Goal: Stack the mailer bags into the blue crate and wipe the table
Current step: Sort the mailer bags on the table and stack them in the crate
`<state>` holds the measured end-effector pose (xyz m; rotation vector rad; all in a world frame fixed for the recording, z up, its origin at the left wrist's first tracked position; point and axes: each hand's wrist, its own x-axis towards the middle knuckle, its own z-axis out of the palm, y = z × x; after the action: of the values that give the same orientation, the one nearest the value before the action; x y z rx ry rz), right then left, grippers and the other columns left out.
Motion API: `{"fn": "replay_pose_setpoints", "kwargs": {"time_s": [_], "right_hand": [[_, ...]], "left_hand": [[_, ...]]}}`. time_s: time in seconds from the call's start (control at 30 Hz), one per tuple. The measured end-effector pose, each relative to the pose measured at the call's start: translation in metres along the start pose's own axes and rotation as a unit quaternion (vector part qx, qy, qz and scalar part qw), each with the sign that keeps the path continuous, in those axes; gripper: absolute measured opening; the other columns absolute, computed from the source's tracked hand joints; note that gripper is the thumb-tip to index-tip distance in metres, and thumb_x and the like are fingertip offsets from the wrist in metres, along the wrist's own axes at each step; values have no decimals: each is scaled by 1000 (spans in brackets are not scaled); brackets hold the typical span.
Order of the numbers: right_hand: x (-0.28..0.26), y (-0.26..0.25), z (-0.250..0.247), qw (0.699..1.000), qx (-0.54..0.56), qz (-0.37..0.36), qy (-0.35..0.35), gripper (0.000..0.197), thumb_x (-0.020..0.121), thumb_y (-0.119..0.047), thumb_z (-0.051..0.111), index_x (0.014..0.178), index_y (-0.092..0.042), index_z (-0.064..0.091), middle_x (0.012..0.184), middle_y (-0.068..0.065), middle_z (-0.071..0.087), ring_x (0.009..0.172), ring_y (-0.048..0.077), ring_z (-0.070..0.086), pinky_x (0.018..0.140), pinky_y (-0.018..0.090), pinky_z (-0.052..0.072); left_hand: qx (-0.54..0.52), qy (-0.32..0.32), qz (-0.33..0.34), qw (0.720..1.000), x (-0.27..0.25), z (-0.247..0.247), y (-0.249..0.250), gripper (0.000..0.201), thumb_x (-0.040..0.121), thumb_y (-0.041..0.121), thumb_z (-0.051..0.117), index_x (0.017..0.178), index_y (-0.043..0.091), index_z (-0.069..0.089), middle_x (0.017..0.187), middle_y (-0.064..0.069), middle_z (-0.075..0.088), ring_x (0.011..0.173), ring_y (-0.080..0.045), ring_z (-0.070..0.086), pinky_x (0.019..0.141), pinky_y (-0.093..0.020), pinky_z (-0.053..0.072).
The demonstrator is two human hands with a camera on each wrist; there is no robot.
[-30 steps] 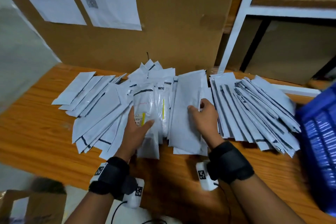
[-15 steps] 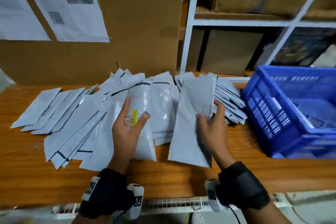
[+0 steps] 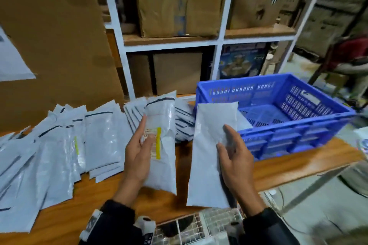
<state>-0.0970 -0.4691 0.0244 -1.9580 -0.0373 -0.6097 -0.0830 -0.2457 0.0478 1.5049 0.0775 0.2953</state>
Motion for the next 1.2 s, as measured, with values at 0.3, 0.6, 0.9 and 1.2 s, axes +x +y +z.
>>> {"fn": "replay_pose_setpoints", "kwargs": {"time_s": [0.3, 0.6, 0.9, 1.2], "right_hand": [[27, 82, -142, 998, 9, 26, 60, 49, 93, -5, 61, 138, -20, 52, 130, -17, 56, 112, -24, 46, 92, 0, 34], [90, 128, -196, 995, -2, 29, 91, 49, 91, -8, 64, 135, -26, 53, 125, -18, 57, 107, -27, 46, 87, -3, 33], [183, 152, -202, 996, -66, 4, 58, 47, 91, -6, 64, 135, -20, 56, 124, -19, 56, 108, -21, 48, 90, -1, 34], [244, 188, -226, 976, -182, -22, -120, 37, 87, -11, 70, 123, -22, 68, 110, -2, 72, 100, 14, 67, 89, 30, 52]], "left_hand": [[12, -46, 27, 999, -32, 167, 11, 39, 91, 29, 62, 120, 54, 59, 128, 29, 51, 123, -11, 56, 91, -34, 56], [154, -37, 35, 987, 18, 221, 6, 36, 92, 25, 66, 119, 49, 64, 118, 29, 59, 111, -4, 61, 95, -39, 54], [223, -60, 22, 973, 100, 259, 22, 37, 92, 4, 54, 113, 30, 69, 102, 11, 65, 77, 8, 60, 65, -6, 42], [475, -222, -68, 849, 157, 304, 16, 39, 85, 5, 55, 109, 31, 71, 100, 4, 72, 79, -7, 66, 70, -23, 52]]}}
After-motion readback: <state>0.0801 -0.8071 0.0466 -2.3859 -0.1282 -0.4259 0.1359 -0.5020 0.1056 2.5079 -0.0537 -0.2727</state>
